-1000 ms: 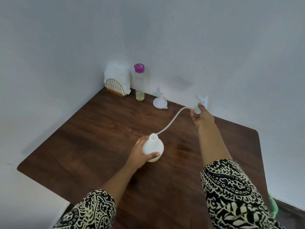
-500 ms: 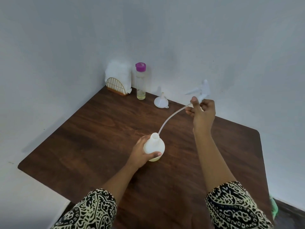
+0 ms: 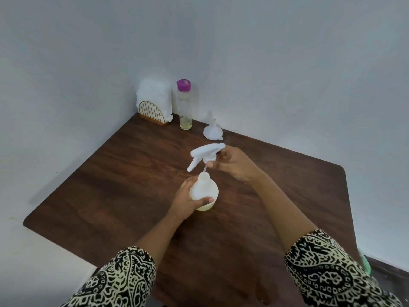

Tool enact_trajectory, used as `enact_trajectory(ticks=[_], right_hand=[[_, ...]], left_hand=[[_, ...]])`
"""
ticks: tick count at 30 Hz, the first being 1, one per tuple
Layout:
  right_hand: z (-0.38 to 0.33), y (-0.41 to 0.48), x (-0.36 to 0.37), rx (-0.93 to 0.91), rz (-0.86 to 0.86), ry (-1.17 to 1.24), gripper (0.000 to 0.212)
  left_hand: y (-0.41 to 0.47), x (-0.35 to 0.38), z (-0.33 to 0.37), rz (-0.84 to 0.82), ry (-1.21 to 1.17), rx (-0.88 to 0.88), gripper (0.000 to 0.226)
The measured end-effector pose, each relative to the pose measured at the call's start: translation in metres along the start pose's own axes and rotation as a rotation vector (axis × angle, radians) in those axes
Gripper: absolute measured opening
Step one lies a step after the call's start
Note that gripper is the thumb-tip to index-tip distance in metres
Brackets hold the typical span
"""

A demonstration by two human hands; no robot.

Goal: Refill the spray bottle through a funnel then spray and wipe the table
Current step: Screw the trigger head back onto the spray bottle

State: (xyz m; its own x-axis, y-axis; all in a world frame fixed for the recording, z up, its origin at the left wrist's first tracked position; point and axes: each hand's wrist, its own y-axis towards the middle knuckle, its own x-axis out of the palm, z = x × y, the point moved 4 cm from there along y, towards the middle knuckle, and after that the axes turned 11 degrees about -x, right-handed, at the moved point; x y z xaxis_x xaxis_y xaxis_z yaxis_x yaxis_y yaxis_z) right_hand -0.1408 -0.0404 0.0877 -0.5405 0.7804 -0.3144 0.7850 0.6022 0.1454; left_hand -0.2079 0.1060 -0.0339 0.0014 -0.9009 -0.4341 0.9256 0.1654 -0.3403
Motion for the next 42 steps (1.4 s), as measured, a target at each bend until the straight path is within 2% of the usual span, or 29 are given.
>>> enact_trajectory(ticks=[3, 7, 10, 16, 20, 23, 25, 29, 33, 35, 38, 40, 42], right_hand=[[0.004, 0.002, 0.009, 0.006, -0.099, -0.089, 0.027], [0.015, 0.0, 0.016, 0.039, -0.135, -0.089, 0.032], [0.026, -0.007, 0.024, 0.069, -0.183, -0.08, 0.033], [0.033, -0.011, 0.025, 0.113, -0.154, 0.025, 0.032], [0.035, -0.015, 0.023, 0.118, -0.153, 0.037, 0.03], [0.039, -0.016, 0.026, 0.093, -0.088, 0.029, 0.023], [0.042, -0.017, 0.03, 0.093, 0.021, -0.03, 0.024], [0.043, -0.021, 0.047, 0.132, 0.277, -0.232, 0.039], [0.041, -0.025, 0.065, 0.148, 0.502, -0.254, 0.037], [0.042, -0.025, 0.072, 0.117, 0.51, -0.26, 0.034], [0.048, -0.032, 0.077, 0.072, 0.385, -0.231, 0.035], [0.05, -0.043, 0.075, 0.052, 0.3, -0.144, 0.037], [0.052, -0.05, 0.068, 0.022, 0.284, -0.038, 0.031]], left_hand=[[0.0, 0.001, -0.001, -0.019, -0.001, -0.012, 0.078], [0.001, 0.002, -0.002, -0.035, -0.003, -0.009, 0.088], [0.0, 0.002, -0.003, -0.047, -0.032, -0.031, 0.088], [0.002, 0.003, -0.004, -0.054, -0.05, 0.024, 0.072], [0.002, 0.005, -0.007, -0.051, -0.067, 0.021, 0.081], [0.002, 0.004, -0.006, -0.041, -0.085, 0.046, 0.067], [0.0, 0.003, -0.003, -0.035, -0.093, 0.069, 0.055], [-0.001, 0.004, -0.002, 0.01, -0.107, 0.109, 0.058], [-0.003, 0.006, -0.002, 0.023, -0.144, 0.114, 0.058], [-0.001, 0.006, -0.005, 0.015, -0.142, 0.101, 0.062], [0.003, 0.005, -0.01, 0.009, -0.122, 0.078, 0.063], [0.001, 0.004, -0.008, 0.016, -0.104, 0.093, 0.063], [-0.001, 0.004, -0.005, 0.015, -0.1, 0.111, 0.062]])
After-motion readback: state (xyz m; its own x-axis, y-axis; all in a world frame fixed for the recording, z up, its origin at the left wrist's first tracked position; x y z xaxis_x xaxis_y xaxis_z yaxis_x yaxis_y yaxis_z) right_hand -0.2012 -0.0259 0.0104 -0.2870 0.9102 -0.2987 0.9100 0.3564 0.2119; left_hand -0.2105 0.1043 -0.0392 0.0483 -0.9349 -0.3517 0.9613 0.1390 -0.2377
